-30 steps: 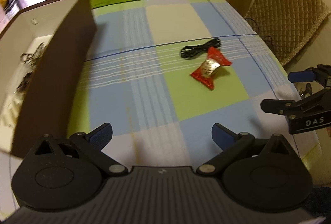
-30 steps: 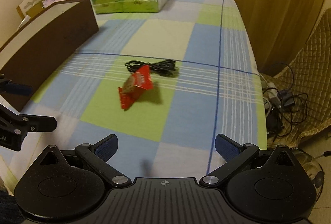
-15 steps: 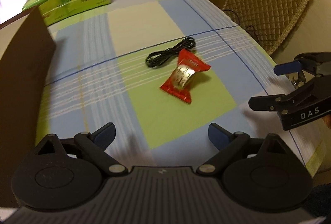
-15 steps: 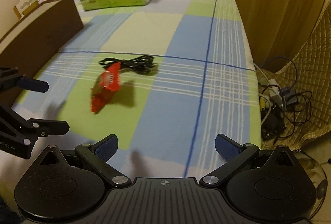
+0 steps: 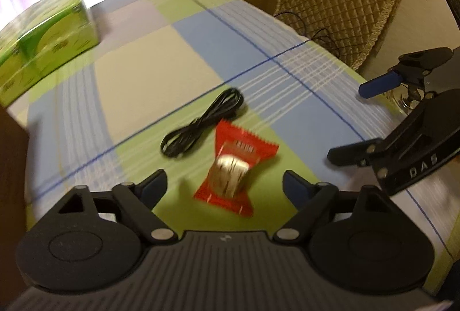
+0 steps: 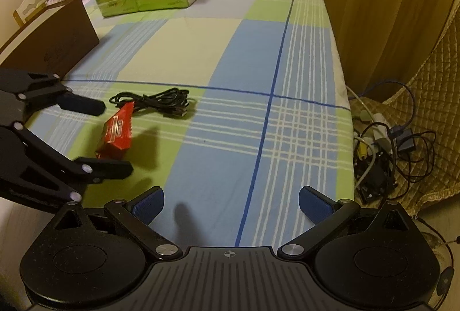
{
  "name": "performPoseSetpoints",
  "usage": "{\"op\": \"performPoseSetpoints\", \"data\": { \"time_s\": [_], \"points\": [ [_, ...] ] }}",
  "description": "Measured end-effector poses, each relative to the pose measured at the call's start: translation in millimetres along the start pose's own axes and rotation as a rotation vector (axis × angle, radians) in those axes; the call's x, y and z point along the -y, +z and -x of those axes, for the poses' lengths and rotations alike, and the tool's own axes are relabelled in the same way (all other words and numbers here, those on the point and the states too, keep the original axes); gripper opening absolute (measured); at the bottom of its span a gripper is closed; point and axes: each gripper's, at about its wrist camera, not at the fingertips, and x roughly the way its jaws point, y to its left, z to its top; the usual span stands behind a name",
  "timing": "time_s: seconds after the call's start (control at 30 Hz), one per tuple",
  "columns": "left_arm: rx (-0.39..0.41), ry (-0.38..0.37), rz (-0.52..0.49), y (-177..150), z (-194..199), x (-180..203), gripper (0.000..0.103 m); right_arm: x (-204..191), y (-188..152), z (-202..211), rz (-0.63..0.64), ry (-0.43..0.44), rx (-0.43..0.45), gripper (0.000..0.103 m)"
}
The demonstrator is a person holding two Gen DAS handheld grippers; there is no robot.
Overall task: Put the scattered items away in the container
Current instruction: 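Close the left gripper on the red candy packet while the right gripper grasps the black cable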
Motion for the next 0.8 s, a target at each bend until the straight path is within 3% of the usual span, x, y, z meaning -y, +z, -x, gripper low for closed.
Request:
{"op": "performPoseSetpoints", "data": {
  "time_s": [0.1, 0.17, 0.23, 0.3, 0.67, 0.8],
  "points": [
    [0.000, -0.013, -0.025, 3, -9, 2, 0.074, 1, 5, -1, 0.009, 0.004, 0.008, 0.103],
    [-0.013, -0.024, -0.034, 2, -14, 2, 0.061, -1, 8, -1, 0.025, 0.014, 0.013, 0.103],
    [-0.026, -0.036, -0.025, 0, -16, -1, 0.036, -5, 11, -2, 0.048, 0.039, 0.024, 0.103],
    [-0.023, -0.036, -0.007, -3, -13, -5, 0.025, -11, 15, -3, 0.082, 0.072, 0.038, 0.103],
    [-0.050, 0.124, 0.177, -28, 31, -68, 0.024, -61, 50, -33, 0.374, 0.198, 0.151, 0.103],
    [-0.066, 0.159, 0.248, -38, 39, -86, 0.024, -72, 60, -53, 0.512, 0.230, 0.154, 0.102]
  ]
}}
